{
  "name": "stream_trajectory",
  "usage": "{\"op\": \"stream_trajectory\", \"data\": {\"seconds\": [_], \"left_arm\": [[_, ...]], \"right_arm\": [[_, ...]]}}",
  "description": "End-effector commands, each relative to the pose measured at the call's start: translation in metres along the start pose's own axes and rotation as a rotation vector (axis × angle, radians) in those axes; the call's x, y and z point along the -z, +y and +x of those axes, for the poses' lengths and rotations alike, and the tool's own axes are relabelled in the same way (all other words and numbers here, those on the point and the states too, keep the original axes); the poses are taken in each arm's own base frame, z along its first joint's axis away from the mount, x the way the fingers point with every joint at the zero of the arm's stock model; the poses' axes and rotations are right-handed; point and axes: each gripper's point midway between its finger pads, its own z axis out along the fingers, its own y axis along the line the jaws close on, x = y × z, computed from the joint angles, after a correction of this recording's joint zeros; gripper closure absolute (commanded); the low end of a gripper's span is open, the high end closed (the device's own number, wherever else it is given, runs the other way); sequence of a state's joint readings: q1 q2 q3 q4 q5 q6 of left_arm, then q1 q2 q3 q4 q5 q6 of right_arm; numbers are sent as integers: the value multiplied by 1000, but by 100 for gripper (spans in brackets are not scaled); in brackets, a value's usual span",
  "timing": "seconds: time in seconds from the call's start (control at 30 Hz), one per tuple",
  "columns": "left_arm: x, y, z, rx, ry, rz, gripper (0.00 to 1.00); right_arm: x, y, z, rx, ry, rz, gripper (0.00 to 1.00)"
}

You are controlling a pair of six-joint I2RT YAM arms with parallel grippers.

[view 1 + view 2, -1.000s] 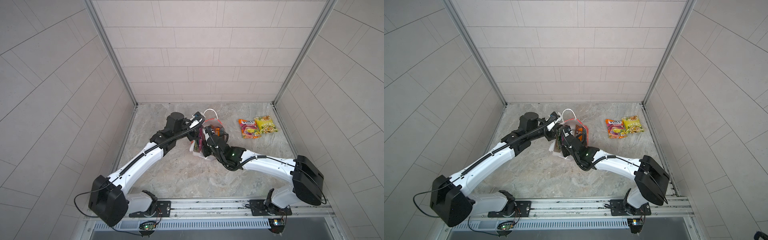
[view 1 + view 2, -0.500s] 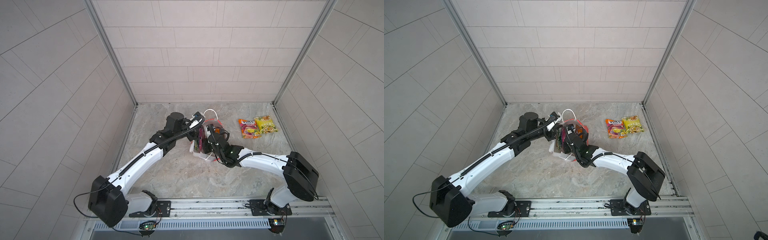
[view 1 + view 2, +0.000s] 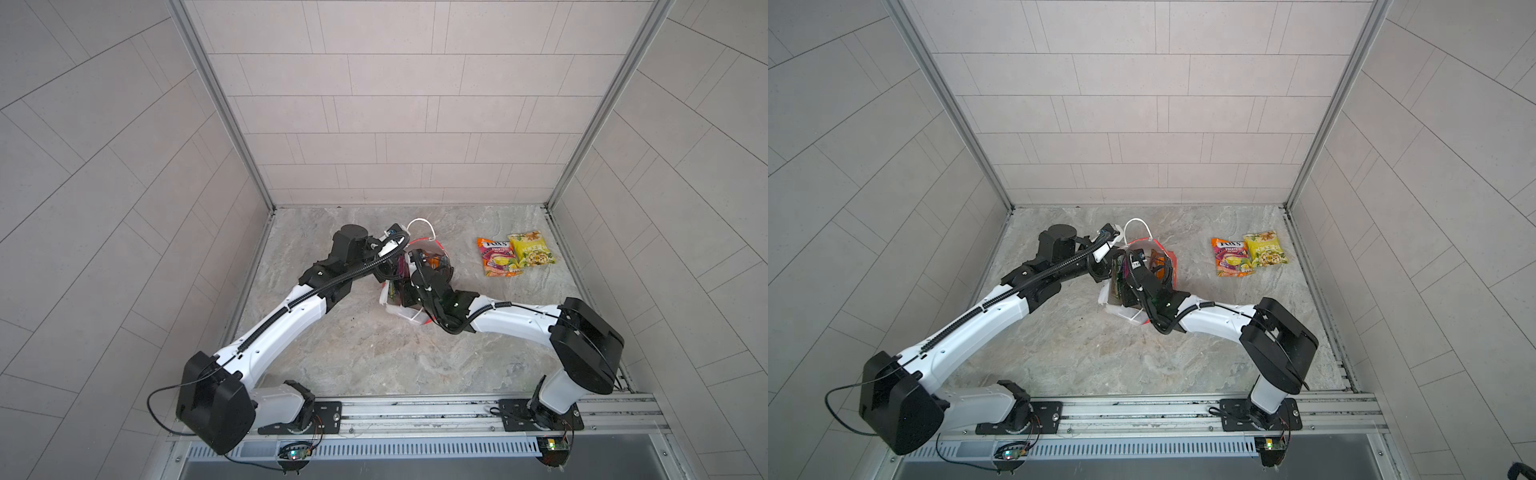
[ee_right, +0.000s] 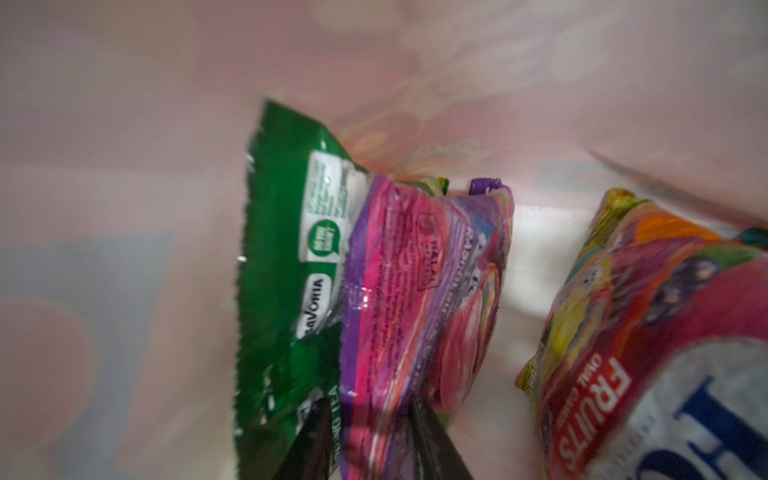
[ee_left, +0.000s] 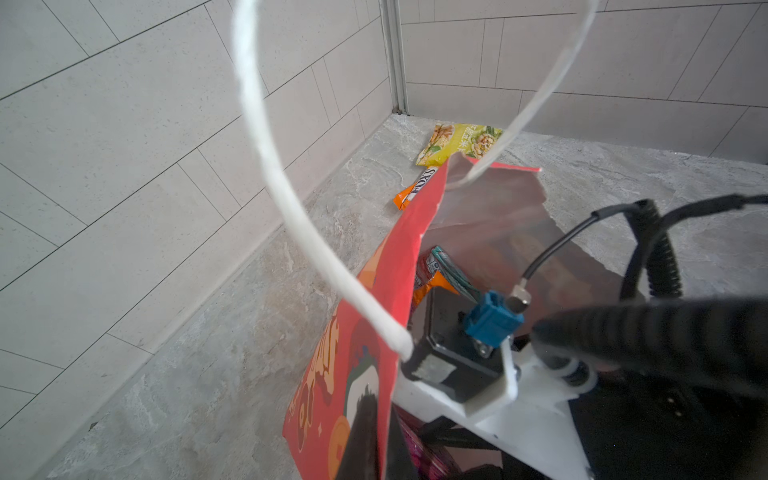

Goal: Take the snacks out of the paper bag
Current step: 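Reach the right gripper down into the bag toward the pink-purple packet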

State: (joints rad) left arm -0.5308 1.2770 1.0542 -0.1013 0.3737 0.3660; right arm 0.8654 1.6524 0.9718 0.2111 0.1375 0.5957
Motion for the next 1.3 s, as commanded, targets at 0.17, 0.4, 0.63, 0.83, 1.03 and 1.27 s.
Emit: {"op": "stream_trajectory", "data": {"seconds": [0.17,0.4,0.63,0.83,1.03,1.27], "left_arm": [[3,-1,-4,0,-13,-2,100],[0,0,-3,1,-8,-2,100],[-1,-1,-3,2,-9,3,100],[0,0,-3,1,-10,-2,100],[-1,0,-3,2,-11,0,100],[-1,0,-3,2,-10,-3,100]], "right_arm": [[-12,-16,-10,-43,-28,87,72],[-5,-33,-14,-53,-40,126,86],[-6,-38,-13,-56,-36,134,80],[-6,-37,-14,-56,-31,129,88],[1,-35,-20,-38,-40,124,93],[12,-34,-28,-9,-52,120,100]]}}
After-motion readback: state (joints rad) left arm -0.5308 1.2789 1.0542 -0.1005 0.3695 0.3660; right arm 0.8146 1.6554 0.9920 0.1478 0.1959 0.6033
